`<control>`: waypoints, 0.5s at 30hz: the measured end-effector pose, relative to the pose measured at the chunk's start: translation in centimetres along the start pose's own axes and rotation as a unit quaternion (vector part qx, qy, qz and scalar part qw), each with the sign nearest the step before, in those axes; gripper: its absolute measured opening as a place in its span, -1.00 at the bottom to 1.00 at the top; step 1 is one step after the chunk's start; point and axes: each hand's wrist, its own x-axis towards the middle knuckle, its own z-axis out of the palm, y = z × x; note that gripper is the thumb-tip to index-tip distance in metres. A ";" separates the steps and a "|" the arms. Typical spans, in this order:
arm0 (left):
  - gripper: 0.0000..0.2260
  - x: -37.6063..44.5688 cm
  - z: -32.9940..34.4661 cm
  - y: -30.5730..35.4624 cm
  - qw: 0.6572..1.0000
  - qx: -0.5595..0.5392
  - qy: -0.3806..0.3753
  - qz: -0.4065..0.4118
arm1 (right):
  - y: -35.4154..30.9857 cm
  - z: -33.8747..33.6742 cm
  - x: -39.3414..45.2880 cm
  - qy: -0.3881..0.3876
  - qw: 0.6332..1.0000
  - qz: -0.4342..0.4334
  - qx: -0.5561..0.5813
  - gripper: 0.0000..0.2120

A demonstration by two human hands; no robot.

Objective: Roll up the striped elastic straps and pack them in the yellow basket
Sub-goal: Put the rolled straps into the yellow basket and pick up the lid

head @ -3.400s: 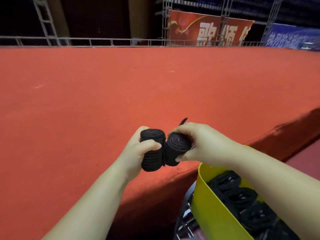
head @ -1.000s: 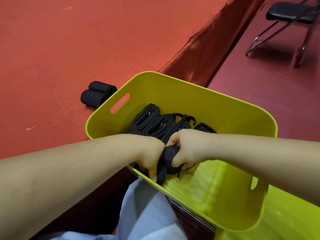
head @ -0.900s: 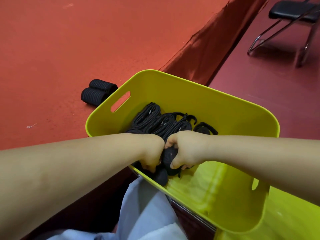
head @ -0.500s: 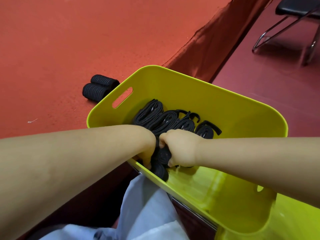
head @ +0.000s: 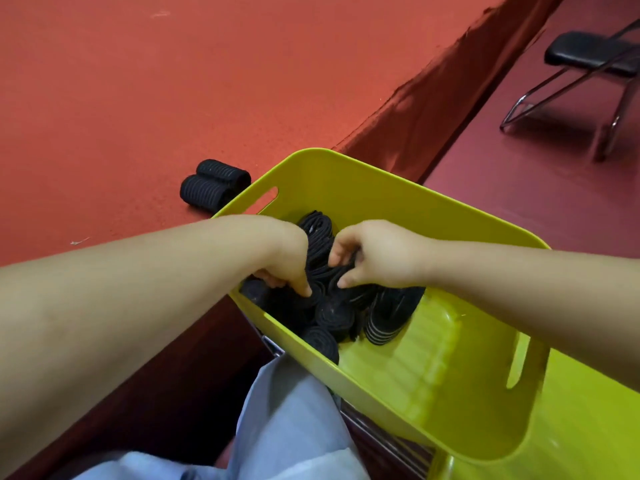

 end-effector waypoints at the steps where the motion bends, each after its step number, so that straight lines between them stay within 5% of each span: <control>1: -0.66 -0.8 -0.8 -0.6 0.999 -0.025 0.031 0.004 | -0.3 -0.8 0.1 0.020 1.000 -0.007 0.019 -0.78; 6: -0.85 -4.4 -4.6 -5.1 0.953 -0.241 0.179 0.033 | -2.8 -4.7 1.9 0.114 0.989 -0.052 0.079 -0.87; 11: -0.90 -5.2 -5.4 -12.1 0.822 -0.492 0.286 -0.013 | -5.7 -6.7 6.9 0.180 0.977 -0.072 0.089 -0.95; 15: -0.85 -2.1 -2.4 -16.2 0.723 -0.640 0.245 -0.081 | -7.5 -6.3 12.3 0.193 0.975 -0.058 0.089 -0.96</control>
